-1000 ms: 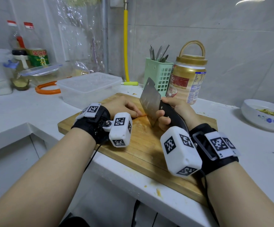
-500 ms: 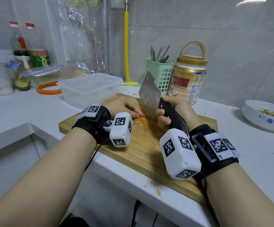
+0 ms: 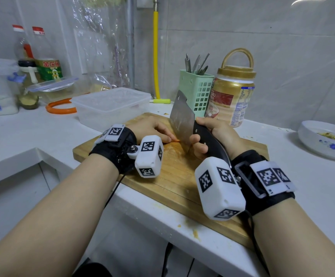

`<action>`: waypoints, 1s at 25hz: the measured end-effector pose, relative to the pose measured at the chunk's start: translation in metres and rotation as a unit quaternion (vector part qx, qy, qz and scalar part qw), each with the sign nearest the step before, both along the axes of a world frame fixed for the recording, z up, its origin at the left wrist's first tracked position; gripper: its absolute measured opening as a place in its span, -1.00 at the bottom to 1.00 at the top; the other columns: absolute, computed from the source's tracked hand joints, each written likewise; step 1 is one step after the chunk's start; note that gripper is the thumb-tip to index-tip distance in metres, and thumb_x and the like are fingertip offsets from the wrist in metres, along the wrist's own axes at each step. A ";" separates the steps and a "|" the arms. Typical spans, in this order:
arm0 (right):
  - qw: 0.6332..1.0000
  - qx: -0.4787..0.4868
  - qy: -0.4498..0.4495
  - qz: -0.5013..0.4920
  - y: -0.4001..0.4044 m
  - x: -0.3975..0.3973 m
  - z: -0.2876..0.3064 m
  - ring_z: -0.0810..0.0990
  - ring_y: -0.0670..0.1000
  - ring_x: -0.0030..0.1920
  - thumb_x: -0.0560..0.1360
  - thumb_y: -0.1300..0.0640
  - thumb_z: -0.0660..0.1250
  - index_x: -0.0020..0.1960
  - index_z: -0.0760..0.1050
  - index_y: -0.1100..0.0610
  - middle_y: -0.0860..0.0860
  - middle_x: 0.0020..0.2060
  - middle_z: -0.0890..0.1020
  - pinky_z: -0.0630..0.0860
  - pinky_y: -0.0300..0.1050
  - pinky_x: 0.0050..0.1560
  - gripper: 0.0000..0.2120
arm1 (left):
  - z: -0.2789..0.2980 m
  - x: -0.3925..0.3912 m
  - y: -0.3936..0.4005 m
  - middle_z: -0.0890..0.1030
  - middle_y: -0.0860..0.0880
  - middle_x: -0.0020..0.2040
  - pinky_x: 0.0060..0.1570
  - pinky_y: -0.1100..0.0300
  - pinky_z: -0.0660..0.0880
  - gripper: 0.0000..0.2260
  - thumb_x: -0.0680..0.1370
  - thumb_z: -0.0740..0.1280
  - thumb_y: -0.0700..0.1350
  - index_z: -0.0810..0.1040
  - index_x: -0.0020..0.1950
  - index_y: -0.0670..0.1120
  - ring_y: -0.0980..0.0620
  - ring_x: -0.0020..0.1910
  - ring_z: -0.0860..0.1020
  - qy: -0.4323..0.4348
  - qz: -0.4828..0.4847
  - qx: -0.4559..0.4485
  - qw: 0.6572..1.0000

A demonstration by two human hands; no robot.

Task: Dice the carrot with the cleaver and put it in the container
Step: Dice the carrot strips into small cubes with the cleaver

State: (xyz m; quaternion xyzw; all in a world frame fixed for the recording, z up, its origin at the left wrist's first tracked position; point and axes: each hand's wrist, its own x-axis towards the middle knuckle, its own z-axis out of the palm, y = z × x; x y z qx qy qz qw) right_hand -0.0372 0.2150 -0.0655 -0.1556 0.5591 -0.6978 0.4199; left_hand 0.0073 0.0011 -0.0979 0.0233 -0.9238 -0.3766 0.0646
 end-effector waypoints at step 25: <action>0.998 -0.039 -0.035 -0.016 0.000 -0.001 -0.001 0.30 -0.04 -0.66 0.60 0.03 0.17 -0.03 0.27 0.11 0.04 -0.48 0.38 0.24 -0.38 -0.56 -0.84 | 0.000 -0.002 0.000 0.62 0.23 -0.28 -0.05 0.24 0.41 -0.93 0.51 0.45 -0.10 0.69 -0.12 0.08 0.25 -0.20 0.53 -0.007 0.014 -0.017 1.000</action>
